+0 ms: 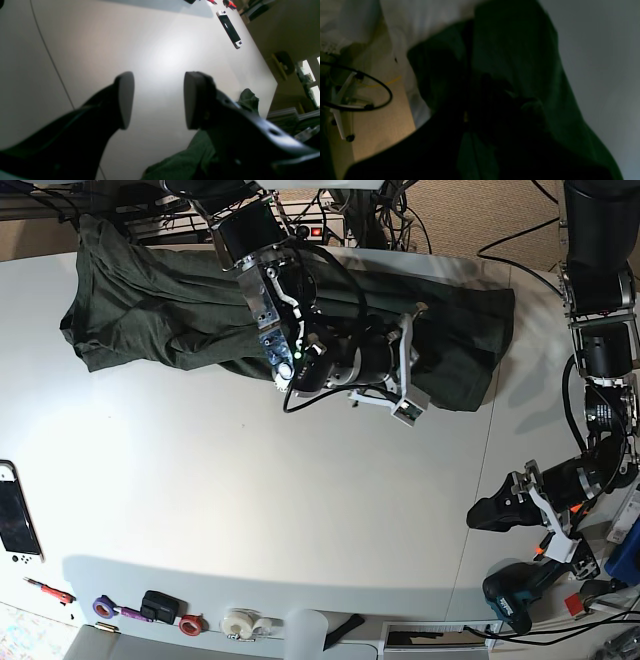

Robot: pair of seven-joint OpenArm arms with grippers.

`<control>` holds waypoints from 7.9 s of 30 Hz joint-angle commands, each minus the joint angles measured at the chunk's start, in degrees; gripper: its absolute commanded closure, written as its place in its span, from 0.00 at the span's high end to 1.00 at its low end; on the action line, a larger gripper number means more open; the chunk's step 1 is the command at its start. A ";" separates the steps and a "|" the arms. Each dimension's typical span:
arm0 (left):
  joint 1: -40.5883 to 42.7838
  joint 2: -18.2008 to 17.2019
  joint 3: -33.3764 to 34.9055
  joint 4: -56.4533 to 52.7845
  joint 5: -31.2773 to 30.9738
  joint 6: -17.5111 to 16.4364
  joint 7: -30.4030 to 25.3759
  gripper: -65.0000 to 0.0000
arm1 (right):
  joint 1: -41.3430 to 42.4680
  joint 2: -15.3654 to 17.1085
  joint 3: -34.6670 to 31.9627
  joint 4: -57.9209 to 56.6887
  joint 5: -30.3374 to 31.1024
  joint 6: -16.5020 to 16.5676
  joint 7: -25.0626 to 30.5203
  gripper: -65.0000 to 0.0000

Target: Layout the t-shirt on the table in an organized manner, then fold the t-shirt properly

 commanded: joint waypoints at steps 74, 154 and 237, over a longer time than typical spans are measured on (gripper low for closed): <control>32.22 -5.25 0.07 14.05 -7.56 6.82 10.29 0.56 | -17.05 14.93 98.05 18.27 26.05 4.17 -5.33 0.49; 28.28 25.27 27.71 33.75 9.25 1.62 -6.12 0.56 | -17.00 14.64 98.05 18.25 26.95 4.22 -5.66 0.49; 28.26 19.50 33.70 51.69 18.93 -0.47 2.23 0.00 | -17.00 14.64 98.05 18.25 26.93 4.24 -5.46 0.49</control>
